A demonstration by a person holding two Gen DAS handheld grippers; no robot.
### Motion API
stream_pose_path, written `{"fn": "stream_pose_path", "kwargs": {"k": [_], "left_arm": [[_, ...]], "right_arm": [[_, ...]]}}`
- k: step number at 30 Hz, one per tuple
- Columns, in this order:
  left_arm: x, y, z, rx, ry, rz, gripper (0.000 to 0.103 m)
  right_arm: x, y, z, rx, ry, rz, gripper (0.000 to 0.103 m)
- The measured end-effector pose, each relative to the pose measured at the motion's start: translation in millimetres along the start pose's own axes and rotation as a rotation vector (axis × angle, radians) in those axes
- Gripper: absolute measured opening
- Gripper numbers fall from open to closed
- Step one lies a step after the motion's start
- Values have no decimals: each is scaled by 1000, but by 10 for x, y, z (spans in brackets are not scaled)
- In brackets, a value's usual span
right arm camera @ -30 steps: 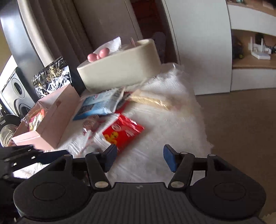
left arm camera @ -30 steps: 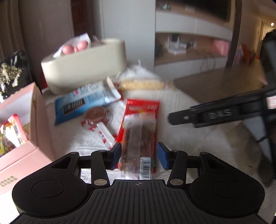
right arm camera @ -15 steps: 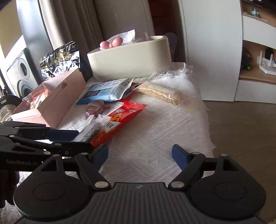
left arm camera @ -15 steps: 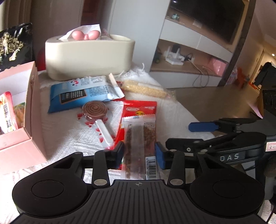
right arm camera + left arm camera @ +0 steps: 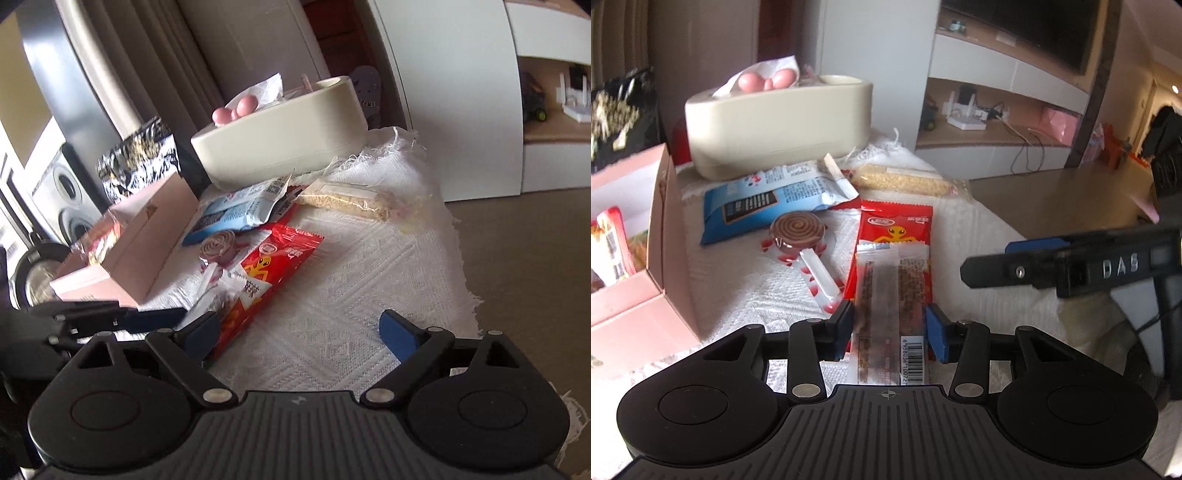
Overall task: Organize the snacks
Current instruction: 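Grasp the round brown lollipop with right gripper while left holds the brown bar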
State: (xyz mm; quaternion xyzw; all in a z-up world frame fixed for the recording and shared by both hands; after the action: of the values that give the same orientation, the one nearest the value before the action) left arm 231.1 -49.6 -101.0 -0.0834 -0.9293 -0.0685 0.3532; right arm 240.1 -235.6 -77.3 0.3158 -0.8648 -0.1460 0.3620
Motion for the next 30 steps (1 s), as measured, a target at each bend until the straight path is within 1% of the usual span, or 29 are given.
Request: {"fn": "stream_pose_path", "kwargs": {"k": [2,3,4,5,6,7,9,12,14,15,16,18,21,23,26,27,28,29,30], "left_arm": [[16,-32,25,-27,-19,-15,47],[27,-38,33,-24,-23,-20,46],[41,-33,35,-14,-24,-23,42],[54,-23,35,-1,-22,-21,41],[64,-12,38,11,-20,-14,41],[68,1,42,20,-20,-10,40],[80,26,58,35,-21,-9,40],[137,81,73,72,-24,-5,40],[266,142,66,100,-41,3,40],[368,179,70,111,-59,2,40],[472,217,84,118,-74,-5,40],[691,320,131,135,-103,-31,40],[967,515,262,183,-117,-78,40],[1096,636,376,221,-111,-100,40],[1247,795,541,262,-99,-140,40],[1283,844,589,272,-96,-153,40],[1314,892,635,282,-95,-162,40],[1333,939,674,293,-93,-167,40],[1343,988,712,307,-90,-174,40]], "right_arm": [[4,-6,1,-2,-2,-2,93],[0,-2,1,2,0,-1,93],[-3,0,0,5,4,-1,93],[-5,-2,-4,10,10,-4,94],[-13,5,-11,23,27,-7,95],[-25,13,-16,39,46,-13,99],[-68,50,-25,84,98,-32,103],[-128,133,-8,152,148,-1,103],[-167,187,3,189,172,27,103],[-183,213,-2,199,186,47,99],[-187,239,-9,204,192,76,93],[-183,354,-34,247,175,126,93],[-206,599,-92,334,94,149,93],[-310,701,-152,345,77,143,93],[-603,804,-261,322,94,99,93],[-739,840,-288,314,103,90,91],[-847,866,-308,310,108,88,81],[-957,903,-315,311,113,94,76],[-1091,945,-323,319,132,106,65]]}}
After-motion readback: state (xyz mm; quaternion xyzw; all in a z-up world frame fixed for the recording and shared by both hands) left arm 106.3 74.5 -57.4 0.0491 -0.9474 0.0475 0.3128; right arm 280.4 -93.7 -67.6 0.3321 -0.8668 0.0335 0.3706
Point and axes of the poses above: each gripper's, at about its wrist camera, not at the fingertips, and x roughly against the way its jaws point, y to its left, z to its underside, the point moved 3 cm from there along -x, roughly the way its jaws point, and after that the axes turned 13 degrees about -z, right-handed, at the moved point
